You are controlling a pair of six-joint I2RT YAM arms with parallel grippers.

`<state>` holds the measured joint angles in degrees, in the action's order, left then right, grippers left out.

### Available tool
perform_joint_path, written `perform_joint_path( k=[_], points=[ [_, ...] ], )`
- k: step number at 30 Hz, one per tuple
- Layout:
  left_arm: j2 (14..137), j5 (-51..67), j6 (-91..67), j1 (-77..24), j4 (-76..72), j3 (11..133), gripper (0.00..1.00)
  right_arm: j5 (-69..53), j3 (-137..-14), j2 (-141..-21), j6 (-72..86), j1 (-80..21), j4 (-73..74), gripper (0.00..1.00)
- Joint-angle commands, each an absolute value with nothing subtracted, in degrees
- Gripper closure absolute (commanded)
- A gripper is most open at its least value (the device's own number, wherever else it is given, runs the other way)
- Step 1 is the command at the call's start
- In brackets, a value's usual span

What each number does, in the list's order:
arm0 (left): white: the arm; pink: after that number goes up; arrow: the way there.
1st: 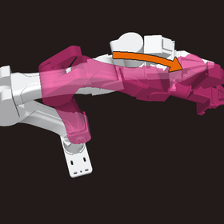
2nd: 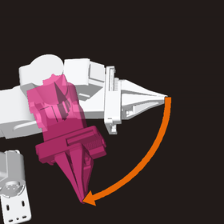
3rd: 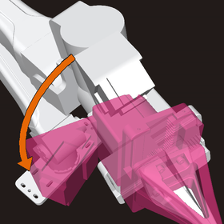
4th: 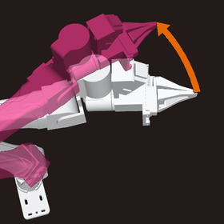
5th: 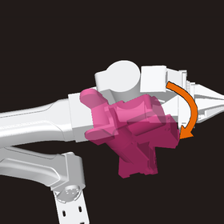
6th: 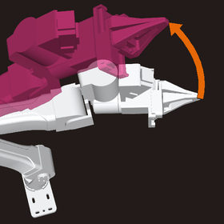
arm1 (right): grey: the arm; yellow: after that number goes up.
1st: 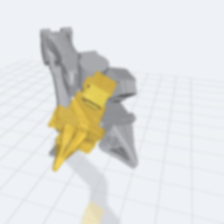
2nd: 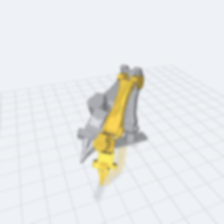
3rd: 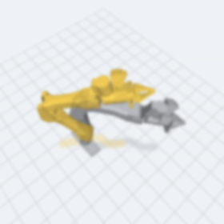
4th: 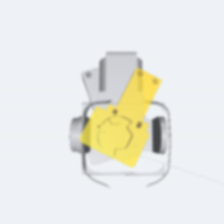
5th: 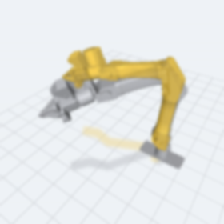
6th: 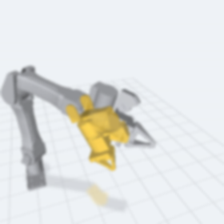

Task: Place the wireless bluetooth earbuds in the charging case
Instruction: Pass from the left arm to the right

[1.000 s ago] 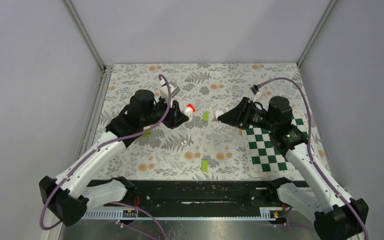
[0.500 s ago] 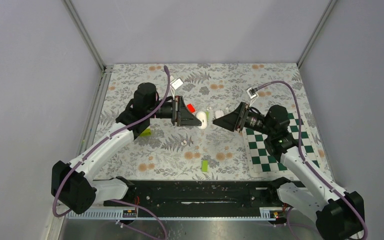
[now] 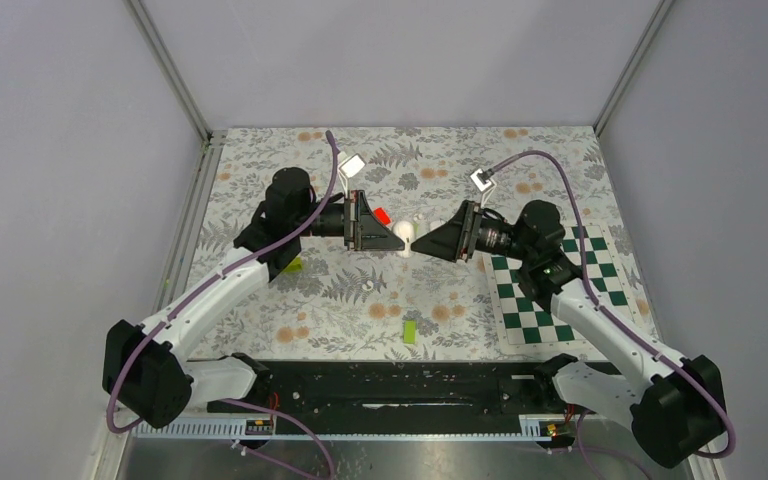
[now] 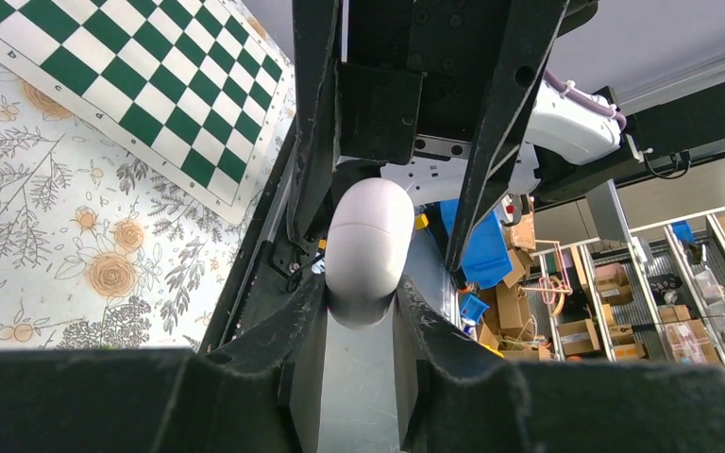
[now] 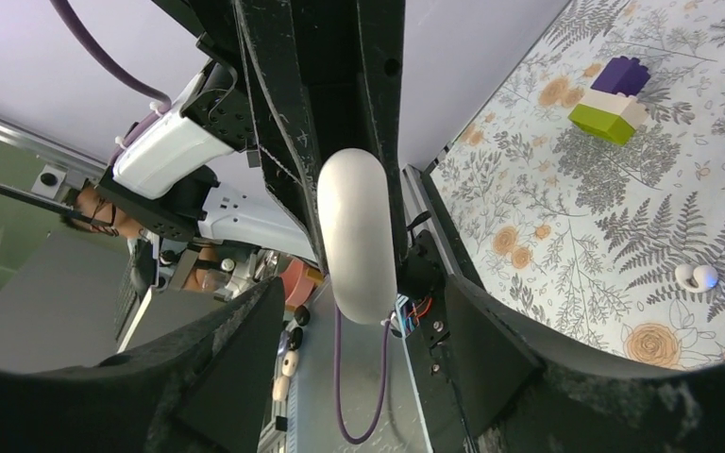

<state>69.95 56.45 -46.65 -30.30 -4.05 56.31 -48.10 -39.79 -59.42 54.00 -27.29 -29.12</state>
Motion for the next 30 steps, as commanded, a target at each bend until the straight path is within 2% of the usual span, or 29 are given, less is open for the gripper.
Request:
perform_joint_path(
  k=[1, 7, 11, 18, 22, 25, 27, 30],
  points=[
    [69.38, 58.30, -48.24, -29.96, -9.28, 55.51, 1.00, -48.65, -43.17, -61.22, 55.24, -29.03, -33.15, 0.32],
    [69.08, 58.86, -48.88, -30.02, -10.59, 54.84, 1.00, -47.30, -43.68, -62.36, 56.15, -29.53, -33.85, 0.43],
    [69.13, 59.19, -49.04, -29.95, -10.99, 54.84, 1.00, -47.13, -43.79, -63.21, 56.91, -29.52, -34.19, 0.56],
    [68.52, 60.03, -50.30, -29.96, -13.71, 54.25, 0.98, -45.62, -42.56, -63.22, 58.13, -29.53, -33.73, 1.00],
    [68.24, 60.94, -51.69, -29.20, -15.67, 53.42, 0.66, -44.28, -41.04, -62.99, 58.89, -29.53, -34.13, 1.00],
    [67.71, 61.00, -55.32, -28.11, -20.59, 51.52, 0.49, -44.28, -40.27, -63.10, 60.27, -29.53, -35.71, 1.00],
    [67.59, 60.87, -58.90, -27.04, -25.56, 49.94, 0.44, -44.19, -40.05, -63.07, 60.78, -29.53, -36.11, 1.00],
    [67.63, 59.91, -66.17, -25.38, -35.52, 46.94, 0.43, -43.79, -39.88, -63.10, 61.34, -29.53, -36.39, 1.00]
  ],
)
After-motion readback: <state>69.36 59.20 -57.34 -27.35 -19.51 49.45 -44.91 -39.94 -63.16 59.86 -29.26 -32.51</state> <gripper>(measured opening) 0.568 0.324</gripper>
